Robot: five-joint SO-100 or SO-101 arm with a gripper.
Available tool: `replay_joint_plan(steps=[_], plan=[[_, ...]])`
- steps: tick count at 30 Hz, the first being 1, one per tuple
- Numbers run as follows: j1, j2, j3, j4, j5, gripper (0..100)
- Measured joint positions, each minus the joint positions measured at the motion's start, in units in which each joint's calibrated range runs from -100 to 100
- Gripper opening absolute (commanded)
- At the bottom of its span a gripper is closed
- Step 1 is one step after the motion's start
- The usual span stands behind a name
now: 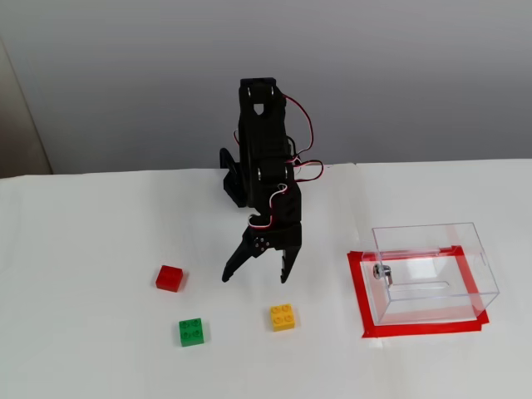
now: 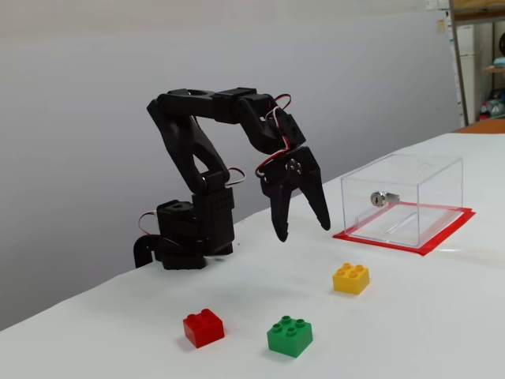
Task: Pick the yellow lego brick and place it into the transparent box
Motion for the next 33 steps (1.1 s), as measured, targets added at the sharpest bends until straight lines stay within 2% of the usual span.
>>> replay_joint_plan(steps=[21,33], plan=[[-4.3,29.6,-20.7,-0.3,-0.1,45],[-7.9,32.9,-22.5,-0.3,-0.1,45]])
